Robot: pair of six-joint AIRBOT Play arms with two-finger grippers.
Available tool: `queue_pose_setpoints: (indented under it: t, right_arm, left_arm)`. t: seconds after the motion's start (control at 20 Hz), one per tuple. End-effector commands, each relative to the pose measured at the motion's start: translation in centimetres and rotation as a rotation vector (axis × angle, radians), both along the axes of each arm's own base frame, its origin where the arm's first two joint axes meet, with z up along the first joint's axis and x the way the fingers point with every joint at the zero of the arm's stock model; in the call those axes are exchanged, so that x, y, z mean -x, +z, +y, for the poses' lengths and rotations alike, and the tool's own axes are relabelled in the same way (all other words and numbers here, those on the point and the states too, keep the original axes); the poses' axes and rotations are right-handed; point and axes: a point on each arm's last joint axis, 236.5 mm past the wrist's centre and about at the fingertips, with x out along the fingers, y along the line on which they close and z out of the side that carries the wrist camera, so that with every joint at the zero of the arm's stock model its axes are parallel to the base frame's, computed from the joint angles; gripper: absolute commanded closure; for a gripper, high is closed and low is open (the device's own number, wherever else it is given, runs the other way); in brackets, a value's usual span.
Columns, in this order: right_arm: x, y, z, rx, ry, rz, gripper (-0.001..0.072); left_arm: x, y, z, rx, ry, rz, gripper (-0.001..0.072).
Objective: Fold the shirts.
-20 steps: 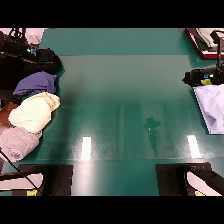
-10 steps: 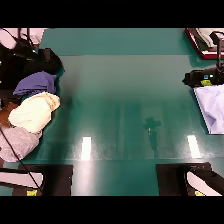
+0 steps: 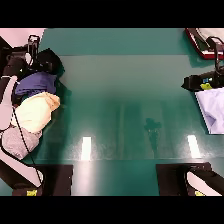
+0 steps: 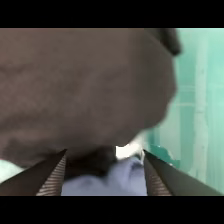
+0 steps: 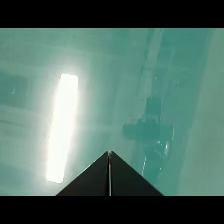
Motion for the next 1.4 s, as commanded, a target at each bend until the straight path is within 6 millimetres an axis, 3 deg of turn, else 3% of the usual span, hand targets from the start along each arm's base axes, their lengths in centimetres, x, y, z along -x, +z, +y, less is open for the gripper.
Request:
queue_pose_setpoints:
  t: [0.0, 0.25, 0.3, 0.35, 0.4, 0.45, 0.5, 0.6, 0.7, 0.8, 0.9, 0.95, 1.1, 1.2, 1.25, 1.35]
  right_arm:
    - [0.3, -0.2, 0.1, -0.015, -0.025, 0.02, 0.0687]
    - [0.6, -0.3, 0.1, -0.017, -0.025, 0.034, 0.0687]
    - [0.6, -0.3, 0.1, -0.019, -0.03, 0.036, 0.0687]
    - [0.6, -0.3, 0.1, -0.019, -0.03, 0.036, 0.0687]
    - [0.6, -0.3, 0.1, -0.02, -0.03, 0.036, 0.0687]
    - [0.5, -0.3, 0.1, -0.02, -0.03, 0.035, 0.0687]
    - [0.5, -0.3, 0.1, -0.02, -0.031, 0.034, 0.0687]
    - [0.4, -0.2, 0.1, -0.02, -0.031, 0.03, 0.0687]
    - [0.3, -0.2, 0.1, -0.02, -0.033, 0.023, 0.0687]
    - [0.2, -0.1, 0.1, -0.02, -0.034, 0.019, 0.0687]
    - [-0.6, 0.4, 0.0, -0.021, -0.043, -0.021, 0.0687]
    - [-1.4, 0.9, -0.1, -0.022, -0.051, -0.057, 0.0687]
    - [-3.1, 4.1, -0.3, -0.023, -0.062, -0.169, 0.0687]
    - [-3.8, 7.3, -0.4, -0.021, -0.061, -0.246, 0.0687]
    - [-4.1, 9.1, -0.4, -0.021, -0.06, -0.288, 0.0687]
    - [-4.3, 12.6, -0.4, -0.02, -0.059, -0.367, 0.0687]
  left_arm:
    - [-1.7, -1.0, 0.9, -0.008, 0.007, -0.06, 0.0144]
    - [-2.2, -2.5, 0.9, -0.005, 0.006, -0.064, 0.0168]
    - [-2.2, -2.5, 0.9, -0.005, 0.006, -0.064, 0.0301]
    - [-2.3, -2.3, 0.9, -0.004, 0.007, -0.065, 0.0548]
    - [-2.3, -1.8, 0.8, 0.004, 0.011, -0.065, 0.0677]
    - [-2.6, -0.8, 0.8, 0.01, 0.015, -0.07, 0.0683]
    - [-2.8, 0.6, 0.7, 0.018, 0.02, -0.073, 0.0683]
    - [-3.7, 5.2, 0.2, 0.037, 0.021, -0.111, 0.0683]
    - [-4.5, 12.1, -1.5, 0.075, -0.017, -0.208, 0.0684]
    - [-3.9, 20.6, -5.5, 0.157, -0.123, -0.382, 0.0684]
    - [-0.9, 28.6, -10.6, 0.207, -0.288, -0.513, 0.0684]
    - [1.6, 32.2, -13.5, 0.247, -0.384, -0.557, 0.0684]
    - [11.3, 40.2, -22.3, 0.4, -0.709, -0.62, 0.0683]
    - [17.7, 42.9, -26.6, 0.475, -0.897, -0.626, 0.0684]
    - [20.4, 43.0, -28.3, 0.501, -0.969, -0.597, 0.0683]
    - [24.5, 40.5, -31.0, 0.512, -1.093, -0.459, 0.0683]
